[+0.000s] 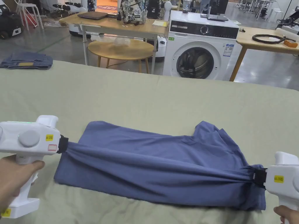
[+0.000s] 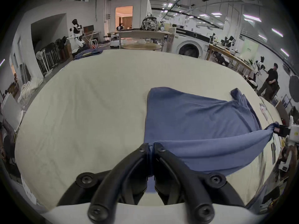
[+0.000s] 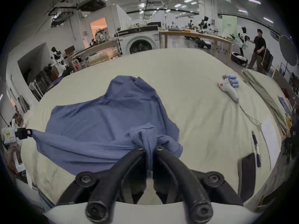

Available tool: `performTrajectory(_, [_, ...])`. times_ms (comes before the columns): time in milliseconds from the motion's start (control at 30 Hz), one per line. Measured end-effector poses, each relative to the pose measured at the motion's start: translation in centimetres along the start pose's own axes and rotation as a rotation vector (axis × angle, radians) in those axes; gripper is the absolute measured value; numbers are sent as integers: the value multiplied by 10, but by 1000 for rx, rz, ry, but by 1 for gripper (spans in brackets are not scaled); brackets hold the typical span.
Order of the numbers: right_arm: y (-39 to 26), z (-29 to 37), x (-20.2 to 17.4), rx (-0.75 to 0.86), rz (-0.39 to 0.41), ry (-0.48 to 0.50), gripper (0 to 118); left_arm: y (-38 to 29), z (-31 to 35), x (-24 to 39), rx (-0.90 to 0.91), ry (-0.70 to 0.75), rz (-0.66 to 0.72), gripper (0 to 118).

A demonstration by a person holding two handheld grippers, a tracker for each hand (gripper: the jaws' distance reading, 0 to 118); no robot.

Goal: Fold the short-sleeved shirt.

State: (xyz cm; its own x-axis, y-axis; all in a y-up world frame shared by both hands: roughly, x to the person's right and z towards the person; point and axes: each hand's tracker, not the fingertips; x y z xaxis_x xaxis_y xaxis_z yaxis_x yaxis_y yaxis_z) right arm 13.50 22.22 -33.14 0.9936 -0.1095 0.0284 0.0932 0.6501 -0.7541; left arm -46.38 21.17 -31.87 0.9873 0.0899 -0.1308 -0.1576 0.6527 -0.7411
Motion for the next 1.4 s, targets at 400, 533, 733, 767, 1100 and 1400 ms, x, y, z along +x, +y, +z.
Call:
performTrajectory(400, [19,-100,-4,-146,68,-65,63,2,-84,8,-157,24,32,33])
performTrajectory(533, [18,-88,-5,-38,94,-92,65,1,-71,12,-102,30,32,38])
performTrajectory(733, [7,-36,-33,228,120,-77,62,-10,-23,33,117,-7,-23,38])
performTrajectory(767, [4,-30,-38,262,115,-62,58,-14,-14,38,154,0,-33,38])
performTrajectory(1100, [-38,43,-96,578,125,2,0,-63,59,74,476,84,-57,0])
performTrajectory(1400, [-59,70,-107,643,111,23,0,-85,96,77,515,91,-51,0])
